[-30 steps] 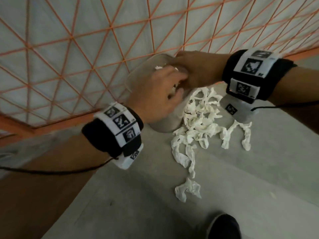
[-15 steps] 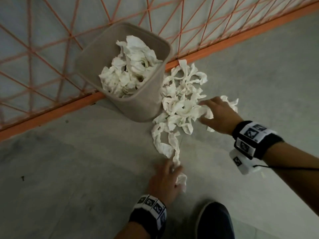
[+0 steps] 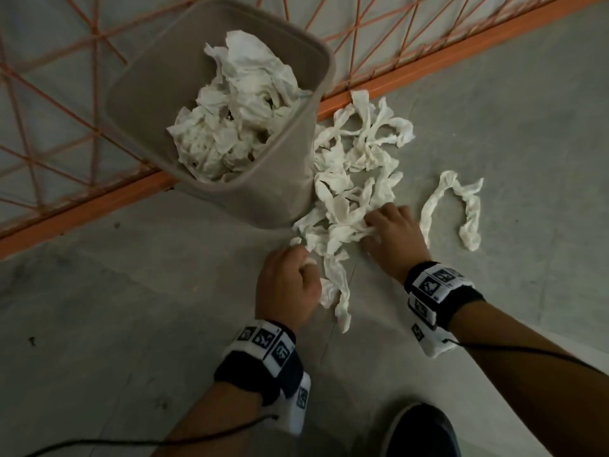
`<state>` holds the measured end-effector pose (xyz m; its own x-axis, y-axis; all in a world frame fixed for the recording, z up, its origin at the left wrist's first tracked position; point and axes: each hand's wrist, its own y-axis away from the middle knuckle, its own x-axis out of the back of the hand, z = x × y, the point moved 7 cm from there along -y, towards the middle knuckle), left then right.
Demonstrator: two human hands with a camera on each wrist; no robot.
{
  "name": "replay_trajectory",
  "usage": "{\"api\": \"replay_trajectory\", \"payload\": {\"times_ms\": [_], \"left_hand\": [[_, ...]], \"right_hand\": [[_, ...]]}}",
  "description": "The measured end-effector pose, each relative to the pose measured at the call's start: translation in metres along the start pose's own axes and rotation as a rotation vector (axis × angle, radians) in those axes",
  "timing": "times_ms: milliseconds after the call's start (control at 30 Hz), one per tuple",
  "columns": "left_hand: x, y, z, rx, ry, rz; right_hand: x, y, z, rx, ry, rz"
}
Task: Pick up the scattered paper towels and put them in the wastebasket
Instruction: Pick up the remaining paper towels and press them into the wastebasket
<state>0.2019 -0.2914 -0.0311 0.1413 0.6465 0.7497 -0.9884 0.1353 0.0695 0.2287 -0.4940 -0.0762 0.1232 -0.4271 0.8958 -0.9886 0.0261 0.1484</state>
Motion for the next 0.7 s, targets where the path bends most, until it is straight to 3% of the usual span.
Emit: {"api": "replay_trajectory", "payload": {"times_ms": [133, 233, 333, 467, 600, 700], "left_hand": [[-0.019, -0.022, -0.014, 0.14, -0.227, -0.063], [-0.035, -0.026, -0.022, 0.077, -0.401, -0.134], [-0.039, -0.023, -0.028, 0.004, -0.319, -0.145], [-0.024, -0.018, -0.018, 0.04, -0.12, -0.122], [-0.01, -0.03, 0.021, -0.092, -0.126, -0.063], [-0.027, -0.052, 0.034, -0.145, -0.256, -0.129]], "right_hand": [[0.004, 0.009, 0.009, -0.064, -0.239, 0.07], [0.016, 0.013, 0.017, -0.159, -0.417, 0.146], [0.032, 0.016, 0.018, -0.124, -0.563, 0.214], [0.036, 0.014, 0.016, -0.091, -0.632, 0.125], [0.027, 0.017, 0.026, -0.279, -0.535, -0.054], [0.029, 0.027, 0.036, -0.397, -0.574, 0.004]]}}
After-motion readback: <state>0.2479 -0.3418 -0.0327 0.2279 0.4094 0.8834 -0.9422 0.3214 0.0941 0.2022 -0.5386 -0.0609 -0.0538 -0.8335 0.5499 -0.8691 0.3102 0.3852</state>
